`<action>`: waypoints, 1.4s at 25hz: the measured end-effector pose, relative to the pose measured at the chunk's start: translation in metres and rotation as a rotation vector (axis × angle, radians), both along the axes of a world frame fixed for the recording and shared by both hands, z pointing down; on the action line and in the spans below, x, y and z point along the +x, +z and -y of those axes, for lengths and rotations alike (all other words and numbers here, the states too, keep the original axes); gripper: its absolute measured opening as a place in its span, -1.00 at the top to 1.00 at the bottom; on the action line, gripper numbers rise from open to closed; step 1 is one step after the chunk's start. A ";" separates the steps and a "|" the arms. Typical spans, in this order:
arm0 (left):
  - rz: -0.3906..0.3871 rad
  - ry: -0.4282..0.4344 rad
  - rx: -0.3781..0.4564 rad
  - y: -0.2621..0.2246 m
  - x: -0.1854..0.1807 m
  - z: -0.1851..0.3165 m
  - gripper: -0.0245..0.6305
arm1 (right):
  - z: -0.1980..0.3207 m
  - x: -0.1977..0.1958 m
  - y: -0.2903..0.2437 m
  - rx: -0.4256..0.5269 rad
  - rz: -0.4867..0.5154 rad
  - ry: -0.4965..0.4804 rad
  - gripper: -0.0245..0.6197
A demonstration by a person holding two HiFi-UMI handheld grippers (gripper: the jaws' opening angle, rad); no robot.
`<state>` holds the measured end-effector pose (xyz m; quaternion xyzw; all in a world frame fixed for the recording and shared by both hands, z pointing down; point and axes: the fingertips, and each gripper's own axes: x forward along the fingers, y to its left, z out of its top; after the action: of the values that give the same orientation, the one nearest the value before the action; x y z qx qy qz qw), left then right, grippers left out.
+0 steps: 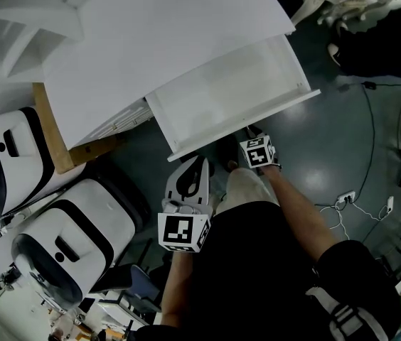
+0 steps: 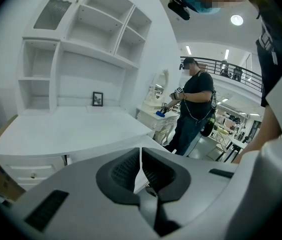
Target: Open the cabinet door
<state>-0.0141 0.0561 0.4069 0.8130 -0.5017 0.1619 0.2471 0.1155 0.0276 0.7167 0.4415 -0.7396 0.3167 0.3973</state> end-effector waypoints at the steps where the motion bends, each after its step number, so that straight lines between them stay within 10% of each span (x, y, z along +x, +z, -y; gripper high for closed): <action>1: 0.000 0.004 -0.001 0.000 0.001 -0.001 0.83 | -0.003 0.001 0.000 -0.002 0.002 0.001 0.66; 21: 0.002 -0.009 0.021 -0.004 -0.002 0.000 0.83 | -0.015 0.009 -0.011 0.020 -0.007 -0.053 0.62; 35: -0.016 0.004 0.051 -0.017 -0.037 -0.002 0.83 | -0.015 0.019 -0.119 0.196 0.052 0.102 0.87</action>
<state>-0.0510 0.0582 0.3902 0.8214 -0.5020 0.1428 0.2301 0.1347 0.0429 0.5980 0.5067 -0.7538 0.2739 0.3162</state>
